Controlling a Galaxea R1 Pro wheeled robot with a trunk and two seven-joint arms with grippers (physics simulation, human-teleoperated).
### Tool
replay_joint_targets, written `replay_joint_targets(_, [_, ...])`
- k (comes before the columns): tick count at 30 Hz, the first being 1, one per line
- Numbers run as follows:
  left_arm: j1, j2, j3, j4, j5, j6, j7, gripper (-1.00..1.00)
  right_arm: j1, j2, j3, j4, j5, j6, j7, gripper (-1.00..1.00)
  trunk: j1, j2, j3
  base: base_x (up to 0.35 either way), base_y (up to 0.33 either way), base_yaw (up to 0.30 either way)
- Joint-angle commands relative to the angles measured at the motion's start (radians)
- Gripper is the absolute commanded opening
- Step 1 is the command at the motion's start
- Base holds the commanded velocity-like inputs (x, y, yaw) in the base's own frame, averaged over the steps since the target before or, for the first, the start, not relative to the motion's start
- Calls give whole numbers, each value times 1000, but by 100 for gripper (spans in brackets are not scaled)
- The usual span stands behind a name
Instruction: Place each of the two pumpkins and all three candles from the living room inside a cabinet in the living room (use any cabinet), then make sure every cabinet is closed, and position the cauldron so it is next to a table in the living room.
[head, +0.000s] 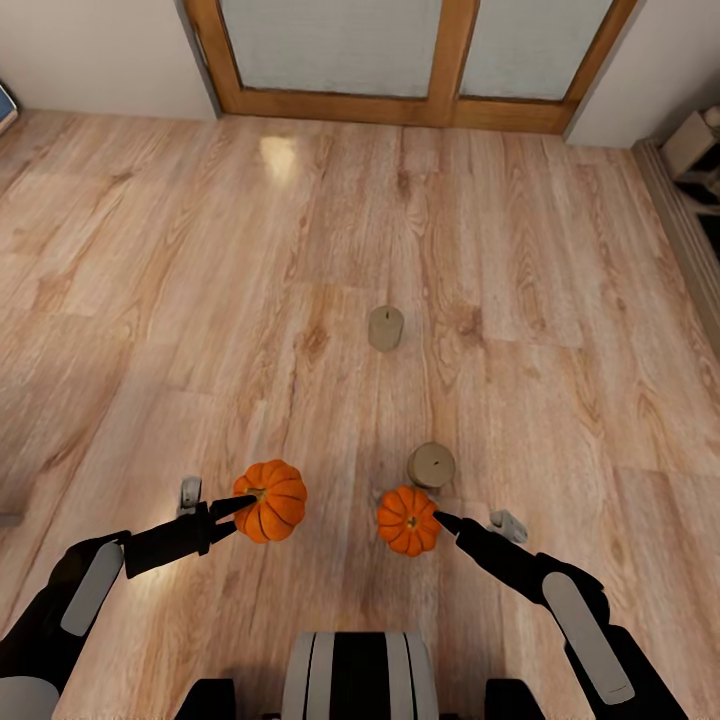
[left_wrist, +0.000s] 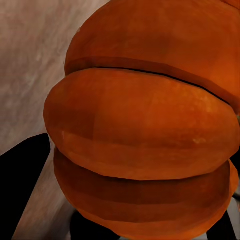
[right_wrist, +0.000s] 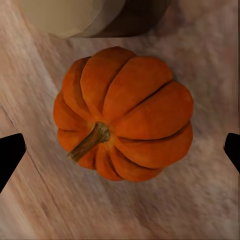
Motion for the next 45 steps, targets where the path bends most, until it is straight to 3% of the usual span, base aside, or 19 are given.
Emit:
replay_joint_targets(1, [0, 0, 1, 0, -1, 4, -3, -100, 0, -1, 1, -1, -7, 2, -6, 100, 0, 0, -4, 0, 0, 0])
replay_joint_targets(15, [0, 1, 3, -7, 6, 4, -5, -100, 0, 0, 1, -7, -8, 2, -4, 100, 6, -3, -51, 0, 0, 0])
replay_joint_targets(18, [2, 12, 0, -41, 52, 4, -6, -100, 0, 0, 1, -7, -8, 1, -4, 100, 6, -3, -51, 0, 0, 0])
replay_joint_targets(22, [25, 65, -30, -160, 140, 6, -8, -100, 0, 0, 1, -6, -8, 1, -4, 100, 6, -3, -51, 0, 0, 0])
replay_joint_targets(26, [54, 110, -71, -226, 243, 6, -16, -100, 0, 0, 1, -5, -7, 1, -4, 100, 6, -3, -51, 0, 0, 0])
replay_joint_targets(30, [72, 151, -111, -261, 325, 6, -18, -100, 0, 0, 1, -4, -7, -3, -4, 100, 6, -3, -51, 0, 0, 0])
replay_joint_targets(35, [76, 157, -129, -263, 347, 5, -18, -100, 0, 0, 3, -2, -8, -16, -4, 100, 6, -3, -51, 86, 31, 0])
replay_joint_targets(45, [76, 158, -135, -256, 349, 5, -18, -100, 0, -2, 3, 0, -7, -18, -4, 100, 6, -3, -51, 76, 22, 0])
